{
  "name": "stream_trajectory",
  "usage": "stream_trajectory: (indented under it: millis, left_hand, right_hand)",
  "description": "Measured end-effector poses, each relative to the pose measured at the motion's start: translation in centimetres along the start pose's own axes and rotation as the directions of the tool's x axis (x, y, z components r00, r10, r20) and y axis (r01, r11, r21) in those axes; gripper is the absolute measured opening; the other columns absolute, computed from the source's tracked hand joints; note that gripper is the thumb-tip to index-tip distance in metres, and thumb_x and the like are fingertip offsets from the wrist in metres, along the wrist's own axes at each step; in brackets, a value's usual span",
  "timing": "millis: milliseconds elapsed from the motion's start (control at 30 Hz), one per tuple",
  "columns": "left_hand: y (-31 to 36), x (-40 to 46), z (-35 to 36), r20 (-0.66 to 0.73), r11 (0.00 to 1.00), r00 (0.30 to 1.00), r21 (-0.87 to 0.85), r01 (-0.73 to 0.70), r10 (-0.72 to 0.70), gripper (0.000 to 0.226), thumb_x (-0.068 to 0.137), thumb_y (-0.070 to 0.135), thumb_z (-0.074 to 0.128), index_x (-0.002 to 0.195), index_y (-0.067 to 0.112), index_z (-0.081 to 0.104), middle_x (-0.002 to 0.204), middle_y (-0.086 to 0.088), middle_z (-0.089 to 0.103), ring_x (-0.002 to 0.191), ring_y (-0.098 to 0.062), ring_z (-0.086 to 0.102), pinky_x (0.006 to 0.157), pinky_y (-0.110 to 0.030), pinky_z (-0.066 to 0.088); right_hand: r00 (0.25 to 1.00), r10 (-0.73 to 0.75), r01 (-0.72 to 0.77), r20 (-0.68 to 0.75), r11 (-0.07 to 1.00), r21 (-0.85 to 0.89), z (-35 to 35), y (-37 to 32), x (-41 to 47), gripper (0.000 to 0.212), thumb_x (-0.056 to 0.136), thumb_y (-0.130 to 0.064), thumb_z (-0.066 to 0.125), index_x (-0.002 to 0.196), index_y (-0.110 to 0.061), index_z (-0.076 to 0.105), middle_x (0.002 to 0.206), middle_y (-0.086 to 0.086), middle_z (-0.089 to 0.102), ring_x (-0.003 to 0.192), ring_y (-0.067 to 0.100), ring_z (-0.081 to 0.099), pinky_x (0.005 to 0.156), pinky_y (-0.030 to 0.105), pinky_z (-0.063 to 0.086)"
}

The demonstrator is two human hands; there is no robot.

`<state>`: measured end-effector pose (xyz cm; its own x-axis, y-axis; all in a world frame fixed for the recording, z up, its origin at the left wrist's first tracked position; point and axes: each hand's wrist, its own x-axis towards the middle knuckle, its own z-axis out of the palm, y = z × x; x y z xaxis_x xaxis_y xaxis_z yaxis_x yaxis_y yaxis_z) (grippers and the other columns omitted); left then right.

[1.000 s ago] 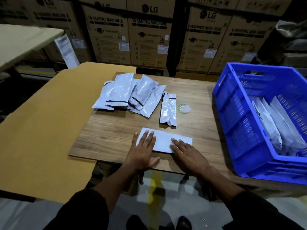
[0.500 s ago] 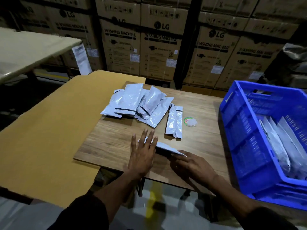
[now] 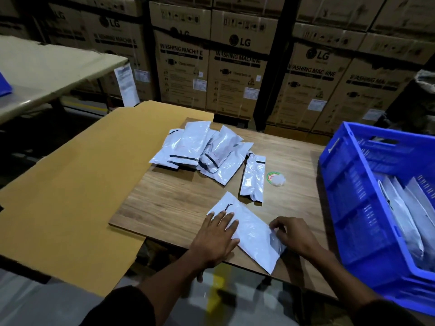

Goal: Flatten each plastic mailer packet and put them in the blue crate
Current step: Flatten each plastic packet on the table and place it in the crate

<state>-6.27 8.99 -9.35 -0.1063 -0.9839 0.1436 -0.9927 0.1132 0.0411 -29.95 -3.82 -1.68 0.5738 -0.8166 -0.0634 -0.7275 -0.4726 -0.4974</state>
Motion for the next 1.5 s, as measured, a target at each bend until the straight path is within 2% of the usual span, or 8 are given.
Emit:
stream_trajectory:
  millis: [133,233,333,467,633,733,1167,1500]
  left_hand:
    - [1.7,0.4,-0.2,-0.218,0.998,0.974,-0.013,0.058,-0.06,0.038,0.099,0.047,0.045,0.111,0.018,0.067,0.117,-0.003,0.065,0.121,-0.029,0.056,0.109,-0.055,0.035]
    - [2.5,1.4,-1.4,-0.266,0.997,0.962,-0.063,0.049,-0.064,0.036,0.104,0.039,0.039,0.102,0.018,0.067,0.103,-0.002,0.064,0.115,-0.026,0.057,0.109,-0.053,0.038]
    - [3.0,2.7,-1.0,-0.272,0.982,0.962,-0.179,-0.058,0.007,0.04,0.107,0.034,0.032,0.114,0.013,0.066,0.107,-0.003,0.066,0.11,-0.023,0.06,0.113,-0.041,0.035]
    - [4.1,2.9,0.0,-0.16,0.962,0.987,-0.268,-0.043,0.0,0.063,0.109,0.042,0.016,0.127,0.007,0.065,0.13,-0.007,0.067,0.126,-0.021,0.059,0.113,-0.035,0.032]
    - [5.1,3.0,0.8,-0.179,0.944,0.977,-0.325,0.055,-0.119,0.067,0.11,0.037,0.01,0.129,0.006,0.066,0.133,-0.007,0.066,0.128,-0.02,0.059,0.11,-0.034,0.031]
    - [4.1,3.6,1.1,-0.207,0.959,0.97,-0.276,0.065,-0.125,0.063,0.11,0.031,0.013,0.123,0.009,0.07,0.128,-0.006,0.069,0.122,-0.018,0.063,0.106,-0.035,0.034]
    - [0.8,3.9,3.0,-0.153,0.983,0.987,-0.18,0.03,-0.058,0.06,0.098,0.047,0.042,0.147,0.013,0.051,0.156,-0.003,0.045,0.145,-0.024,0.04,0.117,-0.041,0.027]
    - [-1.1,3.5,3.0,-0.062,0.984,0.994,-0.163,0.073,-0.084,0.064,0.102,0.064,0.026,0.153,0.029,0.042,0.164,0.001,0.028,0.153,-0.032,0.019,0.121,-0.049,0.016]
  right_hand:
    - [0.952,-0.185,0.155,-0.244,0.979,-0.136,5.2,-1.8,-1.7,0.03,0.086,-0.03,0.046,0.099,-0.017,0.07,0.1,0.004,0.072,0.094,0.026,0.067,0.082,0.037,0.055]
    - [0.972,-0.171,0.149,-0.159,0.979,-0.142,9.6,-2.8,-2.4,0.05,0.094,-0.037,0.039,0.132,-0.011,0.057,0.141,0.009,0.056,0.133,0.028,0.049,0.11,0.046,0.04]
    - [0.974,-0.216,0.2,-0.07,0.963,-0.183,9.8,-1.4,-2.1,0.058,0.091,-0.029,0.043,0.146,-0.014,0.043,0.157,0.001,0.037,0.148,0.022,0.029,0.117,0.047,0.027]
    - [0.95,-0.312,0.309,0.001,0.94,-0.147,7.8,0.2,-2.3,0.06,0.089,-0.023,0.042,0.149,-0.017,0.04,0.158,-0.009,0.031,0.149,0.015,0.023,0.12,0.045,0.022]
    - [0.994,-0.109,0.106,-0.018,0.985,-0.136,8.5,-2.1,-1.9,0.074,0.089,-0.043,0.009,0.153,-0.014,0.033,0.161,0.0,0.026,0.15,0.014,0.022,0.122,0.038,0.008]
    - [0.993,-0.1,0.08,-0.058,0.959,-0.27,9.4,-2.7,-1.9,0.059,0.101,-0.037,0.022,0.143,-0.007,0.05,0.152,0.009,0.045,0.138,0.024,0.046,0.113,0.043,0.021]
    - [0.992,-0.082,0.035,-0.096,0.907,-0.419,10.0,-2.2,-2.2,0.059,0.102,-0.043,0.028,0.152,-0.013,0.037,0.161,0.005,0.031,0.148,0.023,0.029,0.116,0.048,0.021]
    - [0.995,-0.051,0.009,-0.086,0.902,-0.431,9.9,-2.2,-2.2,0.062,0.101,-0.046,0.029,0.155,-0.015,0.03,0.163,0.003,0.025,0.151,0.022,0.022,0.118,0.047,0.015]
